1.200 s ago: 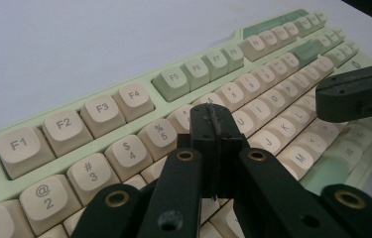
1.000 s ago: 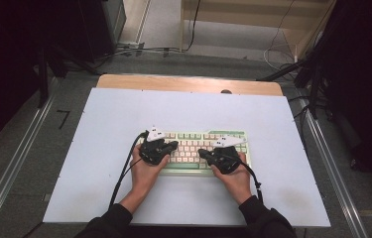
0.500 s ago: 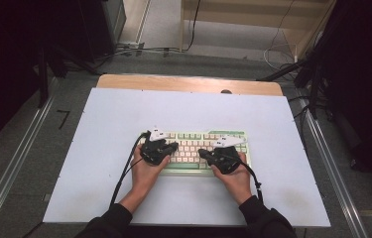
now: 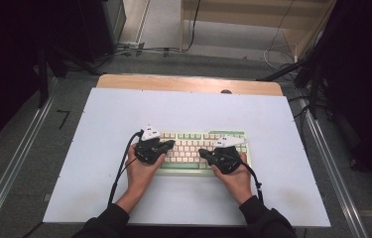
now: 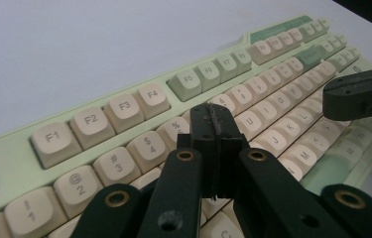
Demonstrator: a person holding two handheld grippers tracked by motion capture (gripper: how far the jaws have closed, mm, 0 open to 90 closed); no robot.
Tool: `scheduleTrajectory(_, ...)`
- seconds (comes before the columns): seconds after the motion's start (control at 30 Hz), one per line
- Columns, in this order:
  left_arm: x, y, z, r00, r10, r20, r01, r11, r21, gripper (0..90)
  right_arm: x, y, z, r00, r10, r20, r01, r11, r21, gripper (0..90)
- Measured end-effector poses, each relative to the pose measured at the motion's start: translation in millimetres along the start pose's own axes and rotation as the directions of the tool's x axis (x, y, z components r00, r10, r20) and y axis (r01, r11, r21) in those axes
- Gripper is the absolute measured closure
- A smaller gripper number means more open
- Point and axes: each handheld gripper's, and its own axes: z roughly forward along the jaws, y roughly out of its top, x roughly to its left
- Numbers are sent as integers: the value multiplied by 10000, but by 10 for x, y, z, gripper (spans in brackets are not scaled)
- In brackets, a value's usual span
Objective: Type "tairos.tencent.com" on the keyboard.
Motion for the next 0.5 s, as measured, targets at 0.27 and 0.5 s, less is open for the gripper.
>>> scheduleTrajectory(0.27,163,-46,-173,9989,-411,-231,407,9990,-167,900,-3,1,-9,10000,-20,0,20,10000,-34,881)
scheduleTrajectory(0.5,196,-88,-164,9984,-448,-348,447,9990,-33,900,2,-1,-2,10000,-38,-20,38,10000,-20,881)
